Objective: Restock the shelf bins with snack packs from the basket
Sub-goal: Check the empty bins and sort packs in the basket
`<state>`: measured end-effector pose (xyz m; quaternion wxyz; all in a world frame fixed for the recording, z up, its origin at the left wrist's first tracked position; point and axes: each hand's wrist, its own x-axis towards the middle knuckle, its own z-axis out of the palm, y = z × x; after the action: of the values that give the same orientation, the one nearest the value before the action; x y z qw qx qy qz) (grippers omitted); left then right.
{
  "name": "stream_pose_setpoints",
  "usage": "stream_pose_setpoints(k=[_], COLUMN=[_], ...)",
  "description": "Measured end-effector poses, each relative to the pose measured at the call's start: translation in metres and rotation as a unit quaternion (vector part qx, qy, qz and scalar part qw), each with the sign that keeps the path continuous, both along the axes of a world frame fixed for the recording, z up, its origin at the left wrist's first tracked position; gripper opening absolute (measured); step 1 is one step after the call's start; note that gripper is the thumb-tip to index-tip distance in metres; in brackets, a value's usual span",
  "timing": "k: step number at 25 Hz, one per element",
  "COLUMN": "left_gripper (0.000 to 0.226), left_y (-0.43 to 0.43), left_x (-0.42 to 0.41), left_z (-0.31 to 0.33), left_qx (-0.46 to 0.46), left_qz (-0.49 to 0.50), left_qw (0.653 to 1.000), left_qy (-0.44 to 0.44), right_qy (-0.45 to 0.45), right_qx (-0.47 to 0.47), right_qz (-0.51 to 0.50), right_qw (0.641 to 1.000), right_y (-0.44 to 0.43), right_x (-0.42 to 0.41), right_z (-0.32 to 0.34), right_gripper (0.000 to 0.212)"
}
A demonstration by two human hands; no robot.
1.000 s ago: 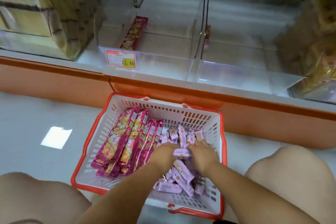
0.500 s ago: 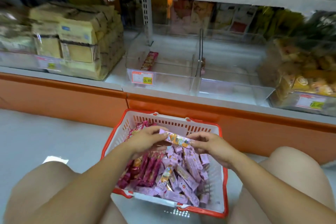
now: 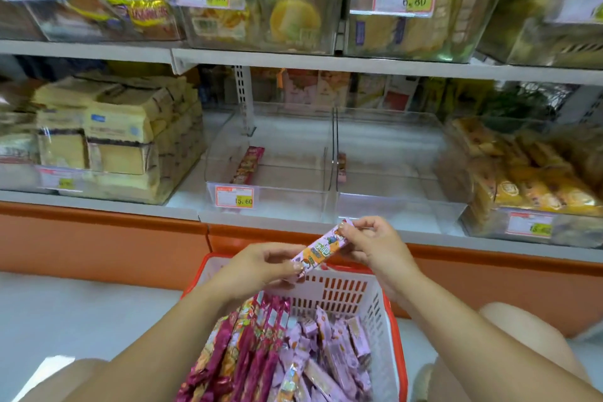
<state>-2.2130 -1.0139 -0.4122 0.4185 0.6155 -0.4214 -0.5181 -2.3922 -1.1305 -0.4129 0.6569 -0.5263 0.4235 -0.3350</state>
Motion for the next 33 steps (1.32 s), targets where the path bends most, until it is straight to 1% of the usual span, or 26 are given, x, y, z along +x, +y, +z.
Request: stream_pose_setpoints(k=[2, 4, 5, 6, 7, 8, 9, 10, 11, 12, 13, 15, 16, 17, 18, 19, 20, 21, 22, 25, 27, 28, 30, 31, 32, 33], left_gripper=[0.036, 0.037, 0.038, 0.039, 0.041, 0.044, 0.048, 0.052, 0.056, 0.06, 0.064, 0.072, 0.074, 0.074, 0.071, 0.066, 0.06, 0.056, 0.054, 0.054, 0.056, 0.057, 0.054, 0.051, 0.047, 0.043], left_y=[-0.011, -0.026, -0.035, -0.045, -0.057, -0.069, -0.082, -0.094, -0.104, -0.113, -0.119, -0.127, -0.128, -0.129, -0.13, -0.13, -0.131, -0.132, -0.132, -0.131, -0.132, -0.133, -0.124, -0.114, -0.102, -0.09], left_x=[-0.008, -0.015, -0.017, -0.017, -0.014, -0.01, -0.004, 0.002, 0.009, 0.016, 0.021, 0.027, 0.029, 0.031, 0.032, 0.031, 0.032, 0.032, 0.033, 0.033, 0.034, 0.035, 0.036, 0.036, 0.036, 0.036], left_z=[-0.002, 0.006, 0.014, 0.023, 0.03, 0.038, 0.042, 0.043, 0.041, 0.035, 0.028, 0.011, 0.005, -0.001, -0.004, -0.006, -0.007, -0.008, -0.01, -0.013, -0.013, -0.013, -0.015, -0.016, -0.017, -0.02], left_qx=[-0.03, -0.083, -0.117, -0.159, -0.202, -0.239, -0.265, -0.269, -0.256, -0.229, -0.201, -0.164, -0.154, -0.146, -0.145, -0.145, -0.15, -0.154, -0.156, -0.171, -0.175, -0.181, -0.215, -0.237, -0.264, -0.29], left_qz=[0.033, 0.072, 0.084, 0.085, 0.079, 0.07, 0.059, 0.046, 0.033, 0.02, 0.008, -0.011, -0.015, -0.014, -0.013, -0.012, -0.008, -0.005, -0.004, 0.002, -0.004, -0.004, 0.015, 0.035, 0.061, 0.084], left_qw=[0.999, 0.994, 0.989, 0.983, 0.972, 0.95, 0.911, 0.866, 0.833, 0.817, 0.811, 0.808, 0.806, 0.803, 0.795, 0.787, 0.78, 0.777, 0.776, 0.774, 0.782, 0.788, 0.789, 0.784, 0.775, 0.766], left_qy=[0.0, 0.014, 0.007, -0.023, -0.086, -0.187, -0.31, -0.419, -0.49, -0.528, -0.549, -0.565, -0.572, -0.577, -0.588, -0.6, -0.608, -0.611, -0.611, -0.61, -0.598, -0.589, -0.576, -0.572, -0.57, -0.568], right_qy=[-0.023, -0.034, -0.051, -0.074, -0.097, -0.098, -0.074, -0.035, 0.015, 0.073, 0.148, 0.301, 0.355, 0.388, 0.414, 0.443, 0.464, 0.467, 0.465, 0.426, 0.405, 0.405, 0.401, 0.364, 0.299, 0.211], right_qx=[-0.021, -0.071, -0.1, -0.125, -0.142, -0.156, -0.167, -0.171, -0.162, -0.146, -0.128, -0.088, -0.063, -0.043, -0.038, -0.052, -0.068, -0.07, -0.059, -0.008, 0.015, -0.002, -0.096, -0.151, -0.189, -0.208], right_qz=[-0.003, 0.026, 0.024, 0.003, -0.033, -0.076, -0.114, -0.136, -0.136, -0.112, -0.072, 0.033, 0.075, 0.105, 0.126, 0.142, 0.154, 0.163, 0.165, 0.174, 0.185, 0.18, 0.132, 0.088, 0.038, -0.002], right_qw=[1.0, 0.997, 0.993, 0.989, 0.985, 0.98, 0.976, 0.975, 0.977, 0.98, 0.978, 0.949, 0.93, 0.915, 0.9, 0.883, 0.87, 0.866, 0.868, 0.888, 0.895, 0.896, 0.901, 0.915, 0.934, 0.955], right_y=[0.002, 0.002, -0.003, -0.015, -0.032, -0.054, -0.081, -0.107, -0.13, -0.151, -0.166, -0.183, -0.187, -0.189, -0.193, -0.197, -0.202, -0.205, -0.206, -0.205, -0.197, -0.195, -0.187, -0.18, -0.168, -0.152], right_x=[0.007, 0.01, 0.011, 0.012, 0.013, 0.015, 0.018, 0.02, 0.023, 0.027, 0.031, 0.04, 0.045, 0.051, 0.057, 0.062, 0.067, 0.071, 0.073, 0.07, 0.064, 0.061, 0.057, 0.056, 0.054, 0.05], right_z=[0.0, 0.013, 0.025, 0.038, 0.05, 0.061, 0.07, 0.074, 0.075, 0.07, 0.062, 0.044, 0.036, 0.028, 0.02, 0.014, 0.009, 0.006, 0.005, 0.003, 0.01, 0.016, 0.033, 0.042, 0.051, 0.059], right_gripper=[0.026, 0.043, 0.048, 0.048, 0.045, 0.041, 0.038, 0.036, 0.037, 0.035, 0.027, 0.005, 0.008, 0.013, 0.012, 0.012, 0.018, 0.024, 0.025, 0.012, 0.007, 0.007, 0.017, 0.025, 0.03, 0.03])
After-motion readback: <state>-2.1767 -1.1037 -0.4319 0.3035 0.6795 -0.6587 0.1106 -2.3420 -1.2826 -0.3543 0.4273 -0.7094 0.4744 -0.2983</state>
